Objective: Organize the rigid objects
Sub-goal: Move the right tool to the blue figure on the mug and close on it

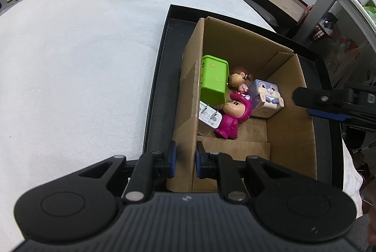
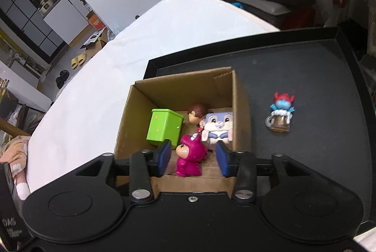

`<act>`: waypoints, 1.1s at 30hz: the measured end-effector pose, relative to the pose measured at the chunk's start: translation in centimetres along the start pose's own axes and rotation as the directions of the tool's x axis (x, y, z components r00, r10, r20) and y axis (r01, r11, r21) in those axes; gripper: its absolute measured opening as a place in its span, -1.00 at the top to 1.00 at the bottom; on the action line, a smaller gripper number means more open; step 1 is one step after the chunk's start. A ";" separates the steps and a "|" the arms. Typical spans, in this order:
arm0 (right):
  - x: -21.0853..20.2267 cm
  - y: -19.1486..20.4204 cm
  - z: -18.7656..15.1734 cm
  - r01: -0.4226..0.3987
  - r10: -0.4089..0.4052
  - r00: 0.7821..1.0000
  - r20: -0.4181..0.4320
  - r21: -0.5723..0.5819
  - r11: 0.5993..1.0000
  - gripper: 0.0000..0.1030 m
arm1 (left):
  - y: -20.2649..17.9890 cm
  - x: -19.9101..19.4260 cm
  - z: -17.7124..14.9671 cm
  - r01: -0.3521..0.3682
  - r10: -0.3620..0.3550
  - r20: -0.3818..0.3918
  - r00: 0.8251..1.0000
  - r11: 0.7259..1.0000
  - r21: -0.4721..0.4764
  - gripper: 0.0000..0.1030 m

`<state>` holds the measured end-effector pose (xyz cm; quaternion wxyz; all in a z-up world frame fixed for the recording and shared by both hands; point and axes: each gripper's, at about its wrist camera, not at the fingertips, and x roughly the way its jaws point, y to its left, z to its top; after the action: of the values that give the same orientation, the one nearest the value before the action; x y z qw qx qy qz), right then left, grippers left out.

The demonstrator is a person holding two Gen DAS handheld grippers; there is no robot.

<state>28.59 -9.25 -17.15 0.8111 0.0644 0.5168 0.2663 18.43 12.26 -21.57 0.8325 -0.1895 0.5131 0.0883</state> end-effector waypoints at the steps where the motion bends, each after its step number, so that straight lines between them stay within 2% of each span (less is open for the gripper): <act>1: -0.3 -0.1 0.0 0.007 -0.007 1.000 0.005 -0.006 1.000 0.02 | 0.0 0.0 0.0 0.000 0.000 0.000 1.000 1.000 0.000 0.72; 3: -0.6 -0.4 0.1 0.027 -0.026 0.999 0.019 -0.015 1.000 -0.10 | 0.0 0.0 0.0 -0.001 0.001 0.001 1.000 1.000 -0.001 0.72; 6: -1.3 -0.9 0.0 0.078 -0.077 0.996 0.046 -0.036 0.996 -0.15 | -0.1 0.0 -0.1 -0.007 0.007 0.003 1.000 1.000 0.002 0.72; 10: -1.7 -2.1 -0.2 0.101 -0.099 0.993 0.062 -0.036 0.994 -0.24 | -0.1 0.0 0.0 -0.008 0.008 0.002 1.000 1.000 0.000 0.72; 12: -2.0 -2.9 -0.3 0.109 -0.107 0.991 0.076 -0.028 0.994 -0.46 | -0.1 0.1 0.0 -0.008 0.008 0.001 1.000 1.000 -0.001 0.72; 15: -2.3 -4.0 -0.7 0.131 -0.127 0.987 0.100 -0.034 0.991 -0.61 | -0.2 0.1 -0.1 -0.012 0.012 0.001 1.000 1.000 -0.002 0.72; 26: -1.7 -7.9 -1.4 0.148 -0.145 0.984 0.106 -0.019 0.989 -0.62 | -0.2 0.2 0.1 -0.015 0.015 -0.005 1.000 1.000 -0.005 0.72; 33: 0.5 -9.3 -1.5 0.202 -0.197 0.974 0.115 -0.034 0.979 -0.61 | -0.2 0.2 0.0 -0.013 0.013 -0.006 1.000 1.000 -0.006 0.72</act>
<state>30.81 -17.20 -21.78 0.8625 0.0084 0.4685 0.1911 18.60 12.12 -21.70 0.8299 -0.1889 0.5164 0.0946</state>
